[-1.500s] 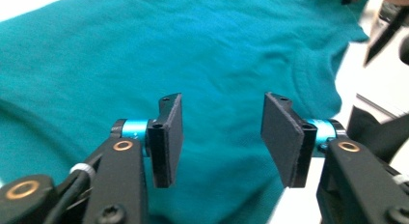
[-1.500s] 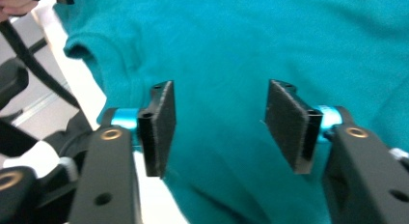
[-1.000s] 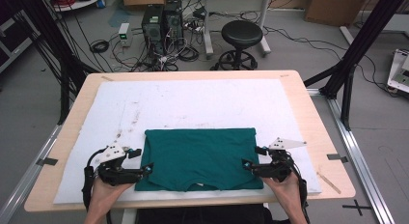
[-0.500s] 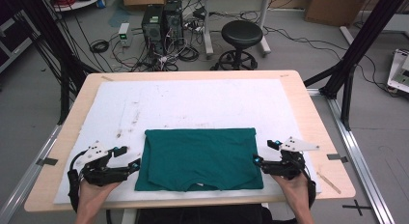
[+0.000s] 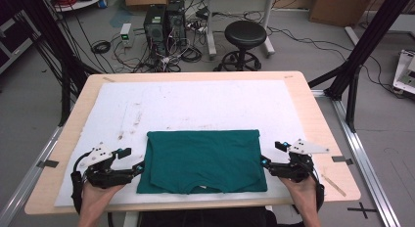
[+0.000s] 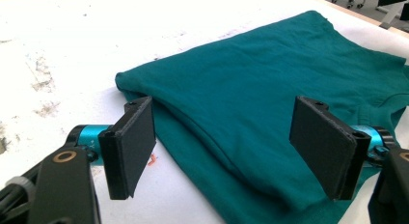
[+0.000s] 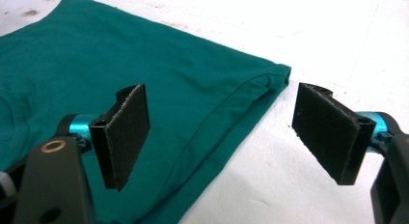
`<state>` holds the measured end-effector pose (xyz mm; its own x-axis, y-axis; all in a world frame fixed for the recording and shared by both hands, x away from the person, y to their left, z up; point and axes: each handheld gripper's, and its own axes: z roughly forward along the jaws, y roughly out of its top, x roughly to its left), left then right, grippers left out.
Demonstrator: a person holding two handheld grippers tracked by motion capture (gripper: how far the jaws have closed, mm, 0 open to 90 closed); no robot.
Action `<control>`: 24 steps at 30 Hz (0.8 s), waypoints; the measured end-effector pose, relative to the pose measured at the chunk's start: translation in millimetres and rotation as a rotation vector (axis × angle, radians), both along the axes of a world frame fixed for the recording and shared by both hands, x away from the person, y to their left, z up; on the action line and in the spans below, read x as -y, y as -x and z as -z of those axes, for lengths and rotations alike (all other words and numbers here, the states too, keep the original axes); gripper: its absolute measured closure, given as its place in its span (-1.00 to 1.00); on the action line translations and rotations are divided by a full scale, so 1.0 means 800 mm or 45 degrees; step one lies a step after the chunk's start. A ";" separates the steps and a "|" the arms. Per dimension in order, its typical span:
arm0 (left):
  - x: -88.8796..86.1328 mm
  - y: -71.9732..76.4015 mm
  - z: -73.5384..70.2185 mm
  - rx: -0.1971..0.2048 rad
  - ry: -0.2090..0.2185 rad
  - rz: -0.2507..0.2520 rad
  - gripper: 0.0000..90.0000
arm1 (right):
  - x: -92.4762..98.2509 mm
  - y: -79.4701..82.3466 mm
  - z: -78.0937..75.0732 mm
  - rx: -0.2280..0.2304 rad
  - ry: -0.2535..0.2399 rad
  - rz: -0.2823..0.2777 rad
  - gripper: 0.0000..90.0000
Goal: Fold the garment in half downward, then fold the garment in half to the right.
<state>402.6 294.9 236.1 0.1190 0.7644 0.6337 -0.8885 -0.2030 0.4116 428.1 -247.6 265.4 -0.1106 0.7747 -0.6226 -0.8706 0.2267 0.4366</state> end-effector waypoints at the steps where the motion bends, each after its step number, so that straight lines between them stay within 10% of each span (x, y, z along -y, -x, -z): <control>1: 0.000 0.000 0.000 0.002 -0.004 0.003 -0.46 | -0.001 -0.001 -0.001 -0.002 0.005 0.003 -0.54; 24: 0.007 -0.001 0.022 0.027 0.050 -0.031 -0.43 | -0.016 0.009 -0.004 0.024 0.071 0.018 -0.54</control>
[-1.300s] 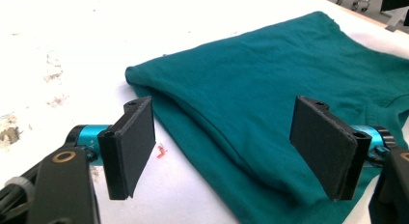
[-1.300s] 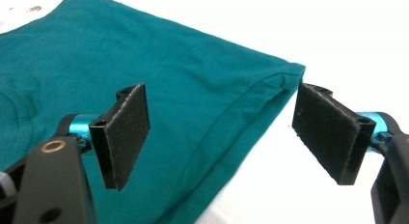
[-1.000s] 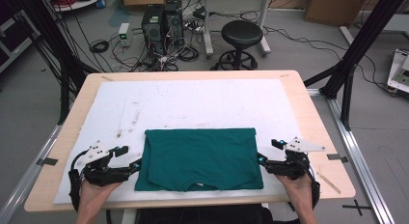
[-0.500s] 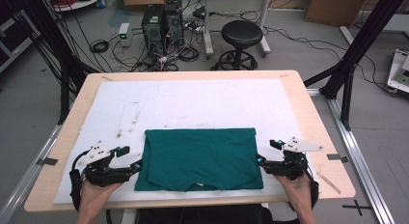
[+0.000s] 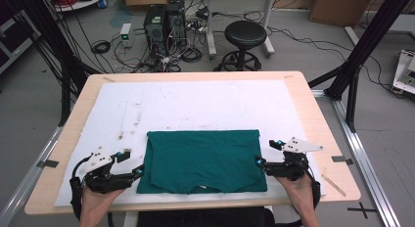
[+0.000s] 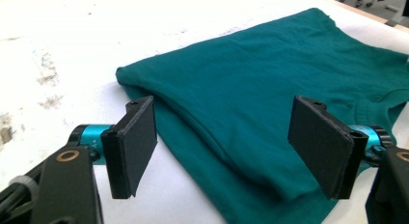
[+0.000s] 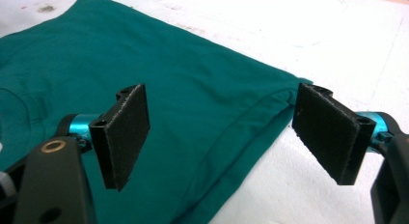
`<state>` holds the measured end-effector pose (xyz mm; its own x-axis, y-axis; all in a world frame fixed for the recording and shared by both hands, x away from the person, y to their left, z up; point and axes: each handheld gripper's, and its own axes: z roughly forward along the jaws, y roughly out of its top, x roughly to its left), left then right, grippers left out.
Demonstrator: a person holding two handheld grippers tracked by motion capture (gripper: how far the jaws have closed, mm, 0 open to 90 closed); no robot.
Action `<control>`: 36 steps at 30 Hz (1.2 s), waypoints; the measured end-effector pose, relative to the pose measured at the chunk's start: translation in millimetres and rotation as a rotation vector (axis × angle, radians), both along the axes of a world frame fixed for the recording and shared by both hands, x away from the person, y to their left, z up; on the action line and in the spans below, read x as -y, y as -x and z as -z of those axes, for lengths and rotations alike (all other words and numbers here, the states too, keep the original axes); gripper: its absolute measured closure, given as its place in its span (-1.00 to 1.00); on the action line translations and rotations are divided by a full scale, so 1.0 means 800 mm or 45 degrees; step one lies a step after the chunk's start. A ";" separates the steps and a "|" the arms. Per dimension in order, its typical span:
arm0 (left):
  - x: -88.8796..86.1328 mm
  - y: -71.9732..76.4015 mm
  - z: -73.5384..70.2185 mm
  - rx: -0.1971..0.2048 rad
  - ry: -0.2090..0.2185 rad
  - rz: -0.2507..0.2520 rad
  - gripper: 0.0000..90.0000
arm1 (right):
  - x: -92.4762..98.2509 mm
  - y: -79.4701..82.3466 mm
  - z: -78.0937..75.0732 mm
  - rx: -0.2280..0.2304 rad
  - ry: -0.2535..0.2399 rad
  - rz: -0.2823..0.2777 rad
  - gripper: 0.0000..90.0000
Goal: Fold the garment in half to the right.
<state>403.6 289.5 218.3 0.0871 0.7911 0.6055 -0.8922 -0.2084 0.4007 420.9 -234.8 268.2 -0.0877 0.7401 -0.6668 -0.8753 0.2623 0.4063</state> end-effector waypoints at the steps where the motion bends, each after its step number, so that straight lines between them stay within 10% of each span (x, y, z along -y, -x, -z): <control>1: 0.002 0.000 0.003 0.002 0.003 -0.003 -0.43 | 0.000 0.001 0.001 0.000 0.003 -0.004 -0.54; 14: 0.015 -0.016 0.023 0.032 0.071 -0.069 -0.42 | -0.011 0.002 -0.004 -0.003 0.035 0.001 -0.54; 24: 0.040 -0.044 0.027 -0.042 0.175 -0.030 -0.40 | -0.016 0.001 -0.004 -0.012 0.047 0.011 -0.54; 36: 0.054 -0.063 0.020 -0.098 0.175 -0.155 -0.40 | -0.018 0.000 -0.001 -0.016 0.058 0.022 -0.54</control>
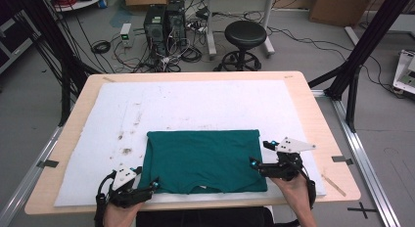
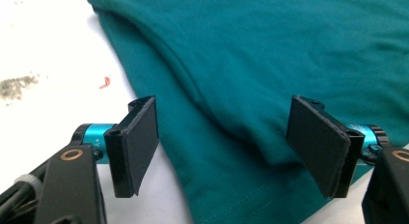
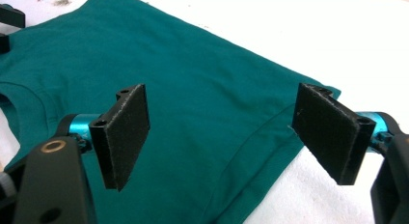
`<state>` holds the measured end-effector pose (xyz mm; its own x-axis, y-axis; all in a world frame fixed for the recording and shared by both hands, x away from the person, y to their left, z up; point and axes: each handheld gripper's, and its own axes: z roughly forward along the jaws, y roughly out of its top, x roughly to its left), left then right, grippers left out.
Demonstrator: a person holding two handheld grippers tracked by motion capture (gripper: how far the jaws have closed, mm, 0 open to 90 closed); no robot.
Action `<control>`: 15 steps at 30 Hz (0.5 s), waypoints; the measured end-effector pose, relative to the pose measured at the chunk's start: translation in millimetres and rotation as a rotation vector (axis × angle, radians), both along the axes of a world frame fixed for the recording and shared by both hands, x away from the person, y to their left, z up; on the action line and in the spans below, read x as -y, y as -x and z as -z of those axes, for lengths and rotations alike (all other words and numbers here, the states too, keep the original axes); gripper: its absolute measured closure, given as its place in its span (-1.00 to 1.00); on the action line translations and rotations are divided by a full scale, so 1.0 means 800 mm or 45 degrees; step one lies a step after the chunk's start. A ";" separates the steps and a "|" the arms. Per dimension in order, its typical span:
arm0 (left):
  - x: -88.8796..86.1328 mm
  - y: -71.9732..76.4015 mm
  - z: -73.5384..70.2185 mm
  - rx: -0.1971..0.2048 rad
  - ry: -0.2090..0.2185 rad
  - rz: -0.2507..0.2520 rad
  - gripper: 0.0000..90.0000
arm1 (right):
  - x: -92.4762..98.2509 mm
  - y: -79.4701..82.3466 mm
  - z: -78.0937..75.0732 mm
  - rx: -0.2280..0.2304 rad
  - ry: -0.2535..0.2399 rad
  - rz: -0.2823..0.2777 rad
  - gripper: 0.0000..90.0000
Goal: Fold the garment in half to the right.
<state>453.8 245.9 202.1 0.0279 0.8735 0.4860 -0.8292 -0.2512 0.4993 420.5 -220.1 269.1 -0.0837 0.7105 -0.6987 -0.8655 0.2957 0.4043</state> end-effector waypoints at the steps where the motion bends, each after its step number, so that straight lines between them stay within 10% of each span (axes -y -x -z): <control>1: 0.000 0.000 0.001 0.009 -0.004 -0.007 -0.40 | 0.000 -0.001 0.000 -0.004 -0.001 0.003 -0.54; 15: -0.004 -0.002 0.009 0.036 -0.046 -0.020 -0.19 | -0.014 0.008 0.000 0.015 0.032 -0.019 -0.54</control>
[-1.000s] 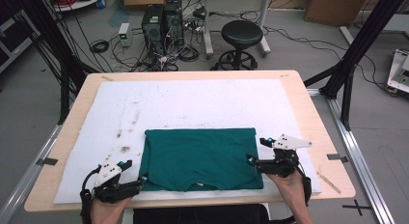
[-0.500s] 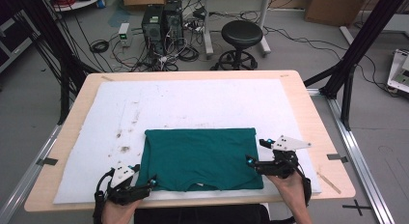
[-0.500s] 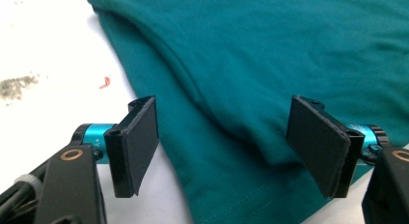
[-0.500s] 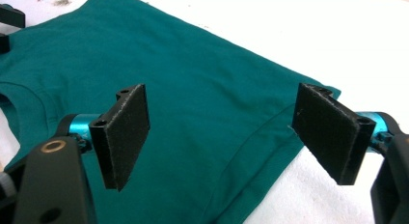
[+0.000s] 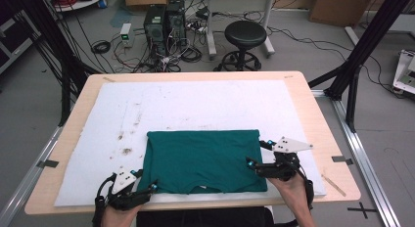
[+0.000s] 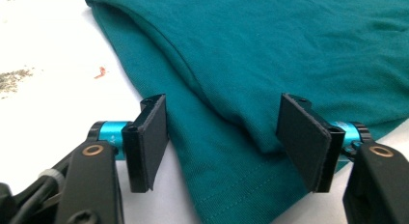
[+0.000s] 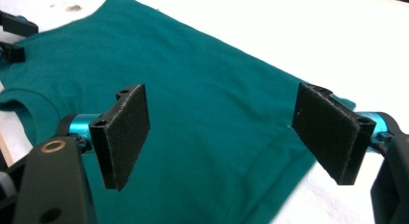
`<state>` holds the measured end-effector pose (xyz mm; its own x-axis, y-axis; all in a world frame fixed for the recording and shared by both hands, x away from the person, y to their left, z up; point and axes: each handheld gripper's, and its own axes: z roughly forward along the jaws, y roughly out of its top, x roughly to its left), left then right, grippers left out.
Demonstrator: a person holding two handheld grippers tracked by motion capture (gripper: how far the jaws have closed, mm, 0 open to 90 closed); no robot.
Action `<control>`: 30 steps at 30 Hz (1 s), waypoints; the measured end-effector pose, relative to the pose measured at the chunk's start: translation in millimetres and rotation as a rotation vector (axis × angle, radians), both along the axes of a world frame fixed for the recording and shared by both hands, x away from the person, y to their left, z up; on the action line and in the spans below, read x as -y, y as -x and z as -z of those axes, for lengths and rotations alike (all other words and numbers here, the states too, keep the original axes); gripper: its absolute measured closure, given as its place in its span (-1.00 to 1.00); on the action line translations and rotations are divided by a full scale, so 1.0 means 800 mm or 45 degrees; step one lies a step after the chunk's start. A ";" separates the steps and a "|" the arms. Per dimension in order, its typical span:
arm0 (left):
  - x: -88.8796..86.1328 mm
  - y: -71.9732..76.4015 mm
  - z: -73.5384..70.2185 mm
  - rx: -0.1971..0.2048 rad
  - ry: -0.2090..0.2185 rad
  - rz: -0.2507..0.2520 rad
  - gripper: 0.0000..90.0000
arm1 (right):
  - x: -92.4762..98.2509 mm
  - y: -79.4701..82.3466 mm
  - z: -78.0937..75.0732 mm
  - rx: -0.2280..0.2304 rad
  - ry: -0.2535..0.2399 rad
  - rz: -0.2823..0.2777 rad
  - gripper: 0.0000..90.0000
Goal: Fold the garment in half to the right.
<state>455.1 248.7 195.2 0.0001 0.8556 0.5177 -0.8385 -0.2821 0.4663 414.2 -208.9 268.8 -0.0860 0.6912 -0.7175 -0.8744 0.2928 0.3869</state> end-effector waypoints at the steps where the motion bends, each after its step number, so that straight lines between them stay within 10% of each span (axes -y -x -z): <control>1: 0.000 0.000 0.000 0.000 -0.006 0.000 -0.17 | -0.003 0.001 -0.002 0.002 0.009 0.000 -0.54; 21: -0.003 -0.005 0.007 0.039 -0.101 0.056 0.56 | -0.137 0.025 -0.076 -0.042 0.277 0.078 -0.54; 30: -0.004 -0.007 0.007 0.051 -0.111 0.062 0.78 | -0.204 0.016 -0.112 -0.082 0.299 0.136 -0.53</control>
